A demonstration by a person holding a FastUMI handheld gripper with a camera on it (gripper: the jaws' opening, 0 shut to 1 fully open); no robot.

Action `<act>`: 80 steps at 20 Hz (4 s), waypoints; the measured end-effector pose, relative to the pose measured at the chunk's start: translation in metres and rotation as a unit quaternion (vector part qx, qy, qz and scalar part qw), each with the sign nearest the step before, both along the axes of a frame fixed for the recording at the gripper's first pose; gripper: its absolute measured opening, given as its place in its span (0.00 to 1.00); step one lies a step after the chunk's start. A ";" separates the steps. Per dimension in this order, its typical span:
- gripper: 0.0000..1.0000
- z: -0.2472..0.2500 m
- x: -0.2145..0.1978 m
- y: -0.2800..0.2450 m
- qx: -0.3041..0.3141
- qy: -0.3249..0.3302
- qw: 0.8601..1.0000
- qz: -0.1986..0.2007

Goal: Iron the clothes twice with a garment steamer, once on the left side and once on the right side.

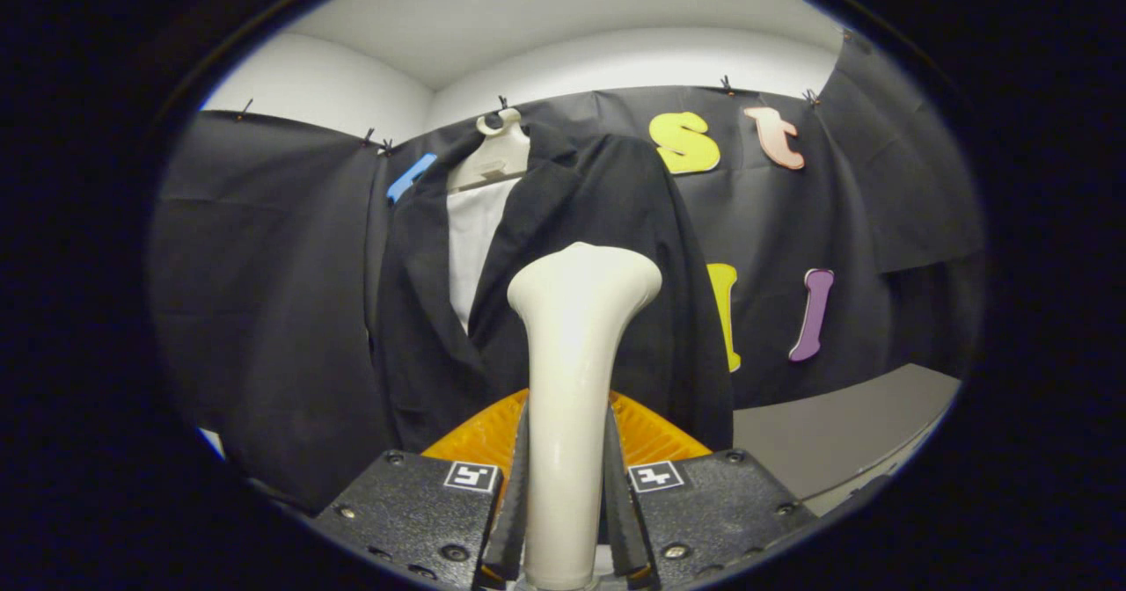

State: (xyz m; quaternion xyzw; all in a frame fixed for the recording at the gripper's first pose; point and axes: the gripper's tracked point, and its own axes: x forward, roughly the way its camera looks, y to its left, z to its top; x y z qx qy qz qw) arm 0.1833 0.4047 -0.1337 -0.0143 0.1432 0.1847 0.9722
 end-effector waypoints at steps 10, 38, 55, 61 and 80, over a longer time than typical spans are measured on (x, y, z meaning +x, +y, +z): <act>0.41 -0.069 -0.021 -0.002 -0.028 0.070 0.997 0.007; 0.41 -0.253 -0.107 -0.042 -0.129 0.279 0.951 -0.003; 0.41 -0.095 -0.072 0.042 -0.042 0.082 0.992 0.083; 0.41 0.027 -0.045 0.103 0.025 -0.092 0.987 0.126; 0.41 0.122 0.048 0.234 0.047 -0.207 0.966 0.146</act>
